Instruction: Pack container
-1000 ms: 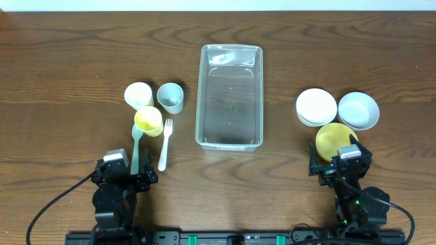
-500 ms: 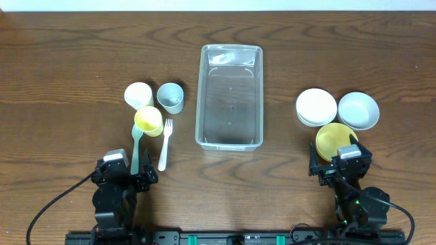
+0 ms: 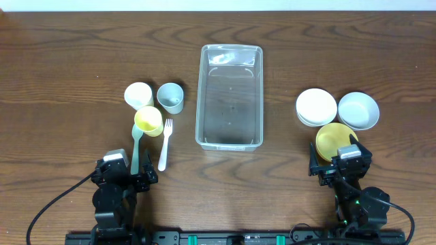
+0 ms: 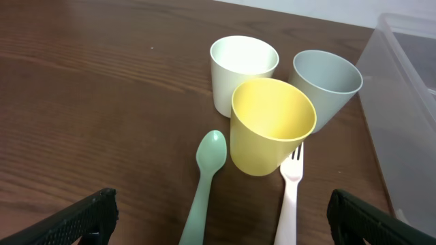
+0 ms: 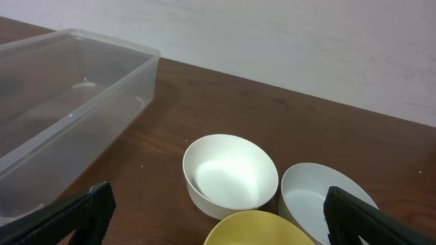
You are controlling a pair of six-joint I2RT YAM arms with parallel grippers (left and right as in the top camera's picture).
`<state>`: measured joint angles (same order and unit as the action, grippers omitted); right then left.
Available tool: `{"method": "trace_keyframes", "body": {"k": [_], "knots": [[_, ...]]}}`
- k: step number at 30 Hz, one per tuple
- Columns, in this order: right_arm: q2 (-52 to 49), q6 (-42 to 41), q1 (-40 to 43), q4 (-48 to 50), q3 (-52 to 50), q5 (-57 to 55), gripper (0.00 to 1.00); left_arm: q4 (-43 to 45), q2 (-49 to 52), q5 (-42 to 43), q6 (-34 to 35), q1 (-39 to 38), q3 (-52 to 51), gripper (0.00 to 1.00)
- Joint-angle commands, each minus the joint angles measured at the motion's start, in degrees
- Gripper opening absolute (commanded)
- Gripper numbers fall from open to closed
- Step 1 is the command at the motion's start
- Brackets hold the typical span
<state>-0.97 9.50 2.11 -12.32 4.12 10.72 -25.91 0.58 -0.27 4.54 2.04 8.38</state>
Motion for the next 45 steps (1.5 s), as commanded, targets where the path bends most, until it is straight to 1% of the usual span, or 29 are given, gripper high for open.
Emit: {"method": "trace_keyframes", "body": {"k": [1,2,3,6,8,9,10,14,16,18,20,24,28,30,32,36,39,42,45], "knots": [[0.2,-0.68,-0.98,0.11,-0.26,0.26,0.99,-1.46,-0.39,-0.42,0.48,-0.24,-0.61,0.98],[0.2,-0.66,-0.98,0.11,-0.26,0.26,0.99,-1.46,-0.39,-0.42,0.48,-0.24,-0.61,0.97],[0.2,-0.68,-0.98,0.11,-0.26,0.26,0.99,-1.46,-0.39,-0.42,0.48,-0.24,-0.61,0.98],[0.2,-0.68,-0.98,0.11,-0.26,0.26,0.99,-0.33,-0.39,-0.46,0.46,-0.24,-0.61,0.98],[0.2,-1.14,-1.01,2.73,-0.31,0.76,0.99,0.15,-0.39,-0.2,0.52,-0.24,-0.61,0.98],[0.2,-3.98,-1.01,4.37,-0.31,3.32,0.99,-0.39,-0.39,0.72,0.55,-0.24,-0.61,0.98],[0.2,-8.66,-1.01,5.18,-0.28,7.89,0.99,-1.11,-0.39,2.21,0.55,-0.24,-0.61,0.98],[0.2,-15.82,-1.01,3.93,-0.28,17.51,0.99,-4.26,-0.39,13.16,0.57,-0.24,-0.11,0.98],[0.2,-20.37,-1.01,3.52,-0.28,23.15,0.99,-4.72,-0.35,16.39,2.6,-0.24,0.04,0.98],[0.2,-25.33,-1.01,3.67,-0.28,25.51,0.99,-4.68,-0.35,16.55,6.27,-0.24,0.26,0.98],[0.2,-28.02,-1.01,3.87,-0.2,26.58,0.99,-4.72,-0.26,16.55,7.96,-0.24,1.46,0.98],[-0.07,-28.33,-1.01,3.61,1.66,29.73,0.99,-4.79,2.51,16.04,8.24,-0.24,7.5,0.98],[-2.97,-27.43,-1.01,0.07,7.58,27.58,0.99,-7.52,11.52,13.99,8.24,-0.24,17.51,0.98],[-6.25,-26.49,-1.01,-3.93,11.91,24.39,0.99,-10.58,17.99,11.91,8.2,-0.24,23.41,0.98],[-10.82,-23.82,-1.01,-8.92,16.98,21.53,0.99,-13.73,25.0,10.45,7.8,-0.22,29.55,0.98],[-23.19,-18.8,-1.01,-22.03,29.68,11.87,0.99,-18.93,38.6,9.86,6.36,-0.13,41.35,0.98],[-33.46,-16.68,-1.01,-30.88,39.91,4.02,0.99,-21.79,47.41,9.79,3.45,-0.07,49.07,0.98],[-44.46,-13.94,-1.01,-38.32,50.69,-1.9,0.99,-23.1,53.88,8.76,2.05,0.09,54.66,0.98],[-54.97,-12.13,-1.01,-44.87,61.42,-4.63,0.99,-23.12,58.31,6.99,1.64,0.76,58.21,0.98]]}}
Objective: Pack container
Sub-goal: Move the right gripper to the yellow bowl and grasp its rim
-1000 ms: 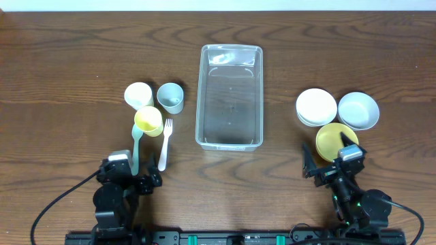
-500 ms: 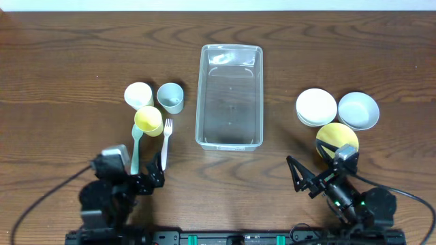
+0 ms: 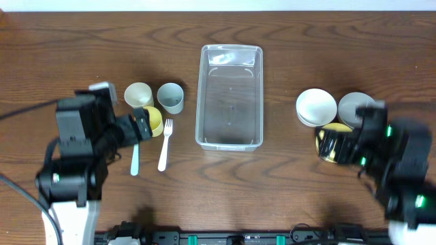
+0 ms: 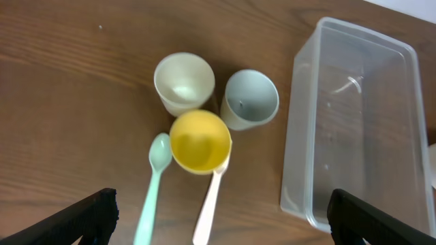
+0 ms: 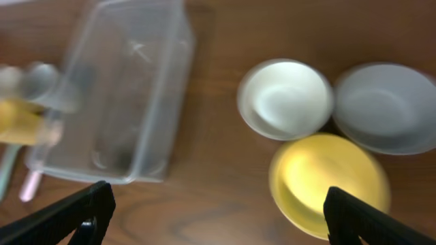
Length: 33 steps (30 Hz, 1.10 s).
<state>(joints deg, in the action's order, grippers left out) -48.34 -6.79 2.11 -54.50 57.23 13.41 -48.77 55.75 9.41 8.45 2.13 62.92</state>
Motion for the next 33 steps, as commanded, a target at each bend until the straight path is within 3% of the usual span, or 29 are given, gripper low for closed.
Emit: {"method": "trace_keyframes", "body": {"k": [1,5,9,12,16,24,33], "knots": [[-11.45,4.33,-1.01,-5.07,12.28,-7.21,0.99,-0.2,4.26,-3.37,-2.47,1.03,4.44,0.98],[-23.17,3.69,-1.01,-9.62,23.26,2.78,0.99,0.17,6.16,-5.86,-2.45,2.23,4.94,0.98],[-30.42,4.07,-1.05,-7.85,24.68,9.55,0.99,-0.09,6.43,-6.51,-2.8,2.47,4.92,0.98],[-34.67,1.31,-1.01,-9.2,24.61,4.42,0.99,-0.7,6.43,-6.49,-2.84,2.47,4.92,0.98],[-38.38,-8.87,0.9,-14.25,24.26,-7.85,0.99,-1.75,6.43,-6.49,-2.84,2.47,4.92,0.98],[-38.53,-14.45,11.61,-17.44,18.32,-12.59,0.99,-1.75,6.43,-6.49,-2.84,2.47,4.92,0.98],[-38.58,-15.52,16.09,-7.21,2.84,-11.58,0.99,-1.75,6.43,-6.49,-2.84,2.47,4.92,0.98]]}}
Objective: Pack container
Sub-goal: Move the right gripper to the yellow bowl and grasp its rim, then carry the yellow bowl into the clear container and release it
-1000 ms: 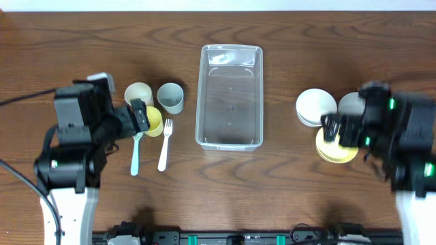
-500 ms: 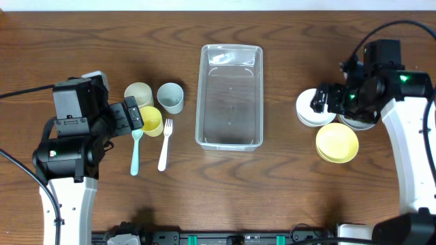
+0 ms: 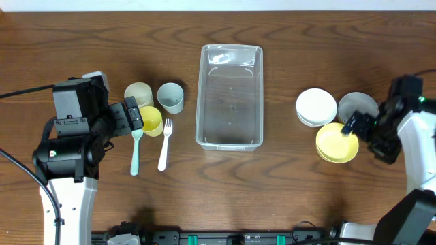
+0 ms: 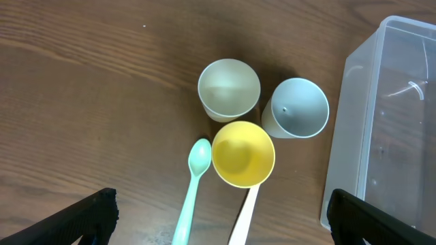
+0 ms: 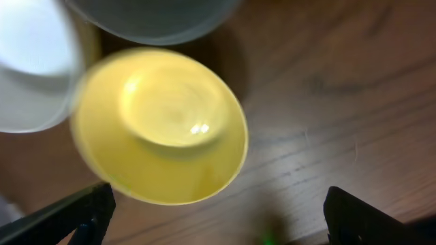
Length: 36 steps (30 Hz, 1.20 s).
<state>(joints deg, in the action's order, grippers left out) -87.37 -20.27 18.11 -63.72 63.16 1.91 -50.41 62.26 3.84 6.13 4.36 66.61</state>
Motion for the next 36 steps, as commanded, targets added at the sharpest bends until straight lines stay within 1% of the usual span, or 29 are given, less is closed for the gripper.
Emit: {"method": "trace_keyframes", "body": {"k": [1,3,5,7,11,13,18,21,22,27,29,32,33,34,36], "knots": [[0.46,-2.73,0.09,3.23,-4.42,-0.2,0.99,-0.11,-0.09,-0.92,-0.52,0.24,1.22,0.98],[0.42,-4.17,0.09,5.6,-7.39,-0.46,0.96,-0.11,-0.09,-0.92,-0.52,0.24,1.22,0.98],[0.42,-5.73,0.11,7.91,-10.21,-0.48,0.89,-0.11,-0.09,-0.92,-0.52,0.24,1.22,0.98],[0.42,-6.88,0.11,9.92,-12.44,-0.46,0.8,-0.11,-0.09,-0.92,-0.52,0.24,1.22,0.98],[0.42,-7.15,0.09,10.43,-13.51,-0.68,0.46,-0.11,-0.09,-0.92,-0.52,0.24,1.22,0.98],[0.48,-7.15,0.09,9.94,-13.51,-1.4,0.33,-0.11,-0.09,-0.92,-0.52,0.24,1.22,0.98],[0.48,-7.67,0.09,9.18,-13.51,-3.72,0.32,-0.11,-0.09,-0.92,-0.52,0.24,1.22,0.98],[0.48,-8.59,0.09,9.29,-13.51,-5.05,0.24,-0.11,-0.09,-0.92,-0.52,0.24,1.22,0.98],[0.48,-8.68,0.09,9.31,-13.51,-5.16,0.22,-0.11,-0.09,-0.92,-0.52,0.24,1.22,0.98],[0.48,-8.7,0.09,10.64,-13.99,-6.93,0.23,-0.11,-0.09,-0.92,-0.52,0.24,1.22,0.98],[0.48,-9.07,0.09,11.61,-14.82,-7.54,0.24,-0.11,-0.09,-0.92,-0.52,0.24,1.22,0.98],[0.48,-10.29,0.09,13.03,-16.81,-7.72,0.24,-0.11,-0.09,-0.92,-0.52,0.24,1.22,0.98],[0.48,-10.64,0.09,13.33,-17.44,-7.72,0.22,-0.11,-0.09,-0.92,-0.52,0.24,1.22,0.98],[0.48,-10.84,0.09,13.77,-18.16,-7.74,0.17,-0.11,-0.09,-0.92,-0.52,0.24,1.22,0.98],[0.48,-10.97,0.09,13.99,-19.06,-7.74,0.03,-0.11,-0.09,-0.92,-0.52,0.24,1.22,0.98]]}}
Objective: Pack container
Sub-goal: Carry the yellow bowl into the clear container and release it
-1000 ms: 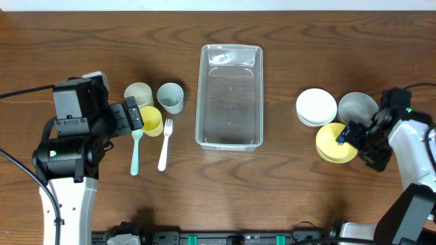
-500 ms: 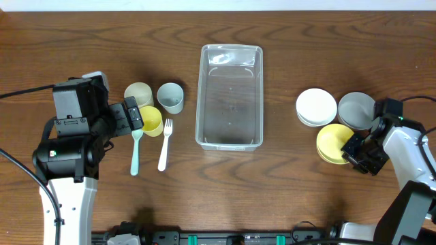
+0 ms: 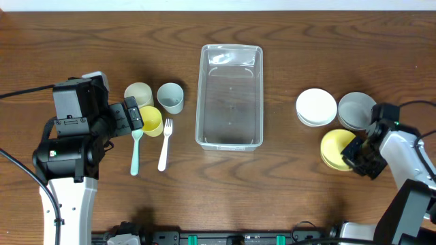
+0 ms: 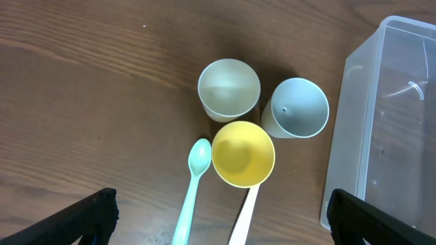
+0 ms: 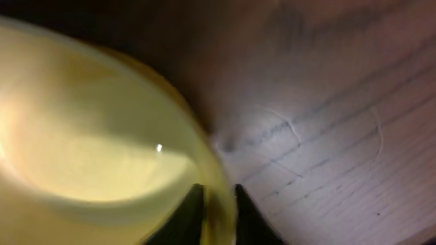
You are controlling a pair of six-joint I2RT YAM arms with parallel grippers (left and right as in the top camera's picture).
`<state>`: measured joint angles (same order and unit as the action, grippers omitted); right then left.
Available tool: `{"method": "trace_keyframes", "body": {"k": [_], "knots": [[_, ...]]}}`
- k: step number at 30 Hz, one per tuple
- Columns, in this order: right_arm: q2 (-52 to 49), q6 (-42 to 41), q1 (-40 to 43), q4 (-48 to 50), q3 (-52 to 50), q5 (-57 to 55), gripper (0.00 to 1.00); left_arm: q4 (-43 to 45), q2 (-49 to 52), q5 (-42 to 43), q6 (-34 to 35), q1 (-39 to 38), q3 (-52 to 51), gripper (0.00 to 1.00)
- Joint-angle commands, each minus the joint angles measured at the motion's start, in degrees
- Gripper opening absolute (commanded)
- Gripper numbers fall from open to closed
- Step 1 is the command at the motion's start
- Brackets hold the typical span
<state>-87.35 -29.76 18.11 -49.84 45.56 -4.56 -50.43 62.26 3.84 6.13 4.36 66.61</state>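
Note:
The clear plastic container (image 3: 229,95) stands empty mid-table. My right gripper (image 3: 354,155) (image 5: 219,211) is down at the right rim of the yellow bowl (image 3: 334,148) (image 5: 102,136), shut on that rim with a finger on each side. My left gripper (image 3: 131,117) (image 4: 218,235) hangs open above the cups, nothing between its fingers (image 4: 88,216). Below it are a cream cup (image 4: 229,88), a grey-blue cup (image 4: 295,107) and a yellow cup (image 4: 243,154), close together.
A mint spoon (image 4: 194,190) and a white fork (image 3: 164,144) lie just in front of the cups. A white bowl (image 3: 316,107) and a grey bowl (image 3: 355,110) sit behind the yellow bowl, near my right arm.
My right gripper was open above the yellow bowl; now it is low at the bowl's right rim and shut on it. The left arm has not moved.
Both arms were parked at the table's near edge, grippers open. Then they were raised, the left over the cups, the right over the bowls. The left stayed above the cups. The right moved to the yellow bowl's right side and now grips its rim.

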Motion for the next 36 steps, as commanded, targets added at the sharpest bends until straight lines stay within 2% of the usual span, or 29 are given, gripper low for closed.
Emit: {"method": "trace_keyframes", "body": {"k": [1,5,11,16,20,25,30,36], "knots": [[0.46,-1.49,0.09,-0.17,-1.46,-1.25,0.02,-0.09,-0.09,-0.92,-0.52,0.24,1.22,0.98],[3.13,-1.49,-0.96,-3.96,-0.7,-1.2,0.02,-0.09,-0.09,-0.92,-0.52,0.24,1.22,0.98],[16.24,0.61,-5.27,-14.03,3.3,3.61,0.01,-0.09,-0.09,-0.92,-0.52,0.24,1.22,0.98],[27.17,1.33,-11.69,-18.78,11.41,10.95,0.01,-0.09,-0.09,-0.92,-0.52,0.24,1.22,0.98],[29.35,0.37,-18.86,-19.06,20.61,12.55,0.02,-0.09,-0.09,-0.9,-0.52,0.24,1.22,0.98],[22.49,-0.33,-28.09,-18.67,30.62,12.37,0.02,-0.09,-0.09,-0.92,-0.52,0.24,1.22,0.98],[6.84,-0.44,-35.23,-15.67,39.34,11.87,0.02,-0.09,-0.09,-0.92,-0.52,0.24,1.22,0.98],[-13.29,0.2,-38.21,-12.31,51.78,12.7,0.01,-0.09,-0.09,-0.92,-0.5,0.24,1.22,0.98]]}}
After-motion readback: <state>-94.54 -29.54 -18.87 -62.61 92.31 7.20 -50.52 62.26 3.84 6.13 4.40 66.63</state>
